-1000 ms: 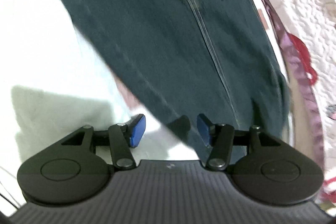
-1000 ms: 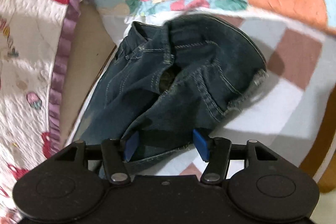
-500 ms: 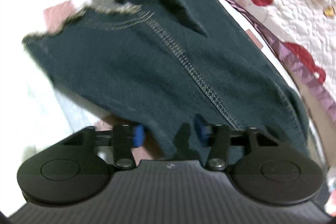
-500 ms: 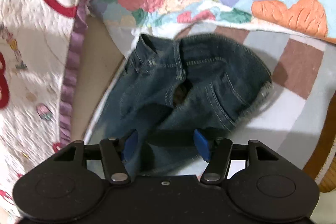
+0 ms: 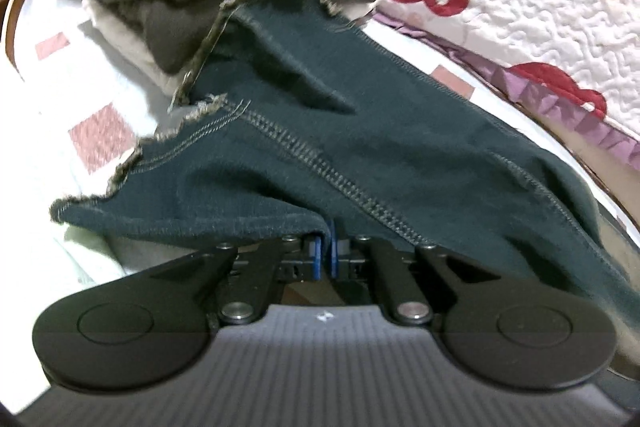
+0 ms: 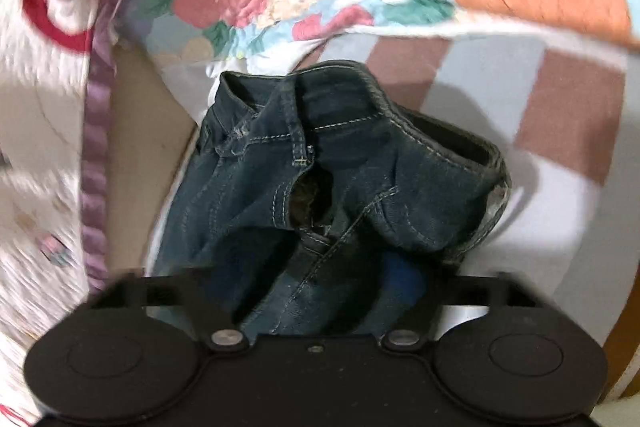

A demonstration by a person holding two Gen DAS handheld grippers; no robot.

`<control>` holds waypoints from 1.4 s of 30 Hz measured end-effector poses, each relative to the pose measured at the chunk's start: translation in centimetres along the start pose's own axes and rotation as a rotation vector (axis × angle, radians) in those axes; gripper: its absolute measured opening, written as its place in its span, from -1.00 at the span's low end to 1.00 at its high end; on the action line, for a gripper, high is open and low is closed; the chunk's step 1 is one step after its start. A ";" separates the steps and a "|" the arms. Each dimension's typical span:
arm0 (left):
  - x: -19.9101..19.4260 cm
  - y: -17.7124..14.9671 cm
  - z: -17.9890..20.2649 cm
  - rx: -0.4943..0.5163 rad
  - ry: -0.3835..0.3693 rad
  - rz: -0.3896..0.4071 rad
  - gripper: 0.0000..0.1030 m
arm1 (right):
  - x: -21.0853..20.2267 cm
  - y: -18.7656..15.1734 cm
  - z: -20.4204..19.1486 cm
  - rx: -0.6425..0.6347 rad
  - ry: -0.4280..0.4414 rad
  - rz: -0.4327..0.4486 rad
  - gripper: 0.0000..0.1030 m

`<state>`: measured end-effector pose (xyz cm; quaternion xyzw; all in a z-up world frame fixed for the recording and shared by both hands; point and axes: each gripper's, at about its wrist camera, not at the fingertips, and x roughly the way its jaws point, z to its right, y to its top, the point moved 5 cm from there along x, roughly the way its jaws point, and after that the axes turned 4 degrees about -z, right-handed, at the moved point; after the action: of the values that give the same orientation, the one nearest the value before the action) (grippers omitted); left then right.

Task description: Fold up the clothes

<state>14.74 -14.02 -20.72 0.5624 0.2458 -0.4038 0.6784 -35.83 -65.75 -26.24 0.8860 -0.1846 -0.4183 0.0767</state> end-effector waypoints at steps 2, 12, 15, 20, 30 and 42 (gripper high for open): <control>-0.8 0.3 -0.1 -0.001 -0.014 0.002 -0.93 | -0.6 0.0 -1.0 -0.082 0.008 0.045 -0.67; -10.0 0.8 -0.2 0.032 -0.096 -0.007 -0.93 | -15.9 -0.6 -8.3 -0.491 0.131 0.360 -0.75; -7.6 -2.6 -2.5 -0.005 -0.032 -0.128 -0.93 | -12.7 -0.7 -3.0 -0.498 -0.074 0.261 -0.75; -5.4 -5.5 -4.5 -0.047 0.007 -0.216 -0.93 | -8.9 -2.1 5.2 -0.274 -0.101 0.078 -0.45; -4.9 -4.4 -6.1 -0.196 -0.059 -0.139 -0.40 | -8.7 -1.5 7.2 -0.138 -0.027 0.090 0.13; -2.8 -1.7 -6.7 -0.164 -0.006 -0.104 -0.95 | -5.5 2.9 5.8 -0.161 -0.029 0.242 -0.72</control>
<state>12.54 -6.86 -21.11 0.4904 0.3048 -0.4187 0.7009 -44.30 -66.14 -25.18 0.8422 -0.2568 -0.4322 0.1949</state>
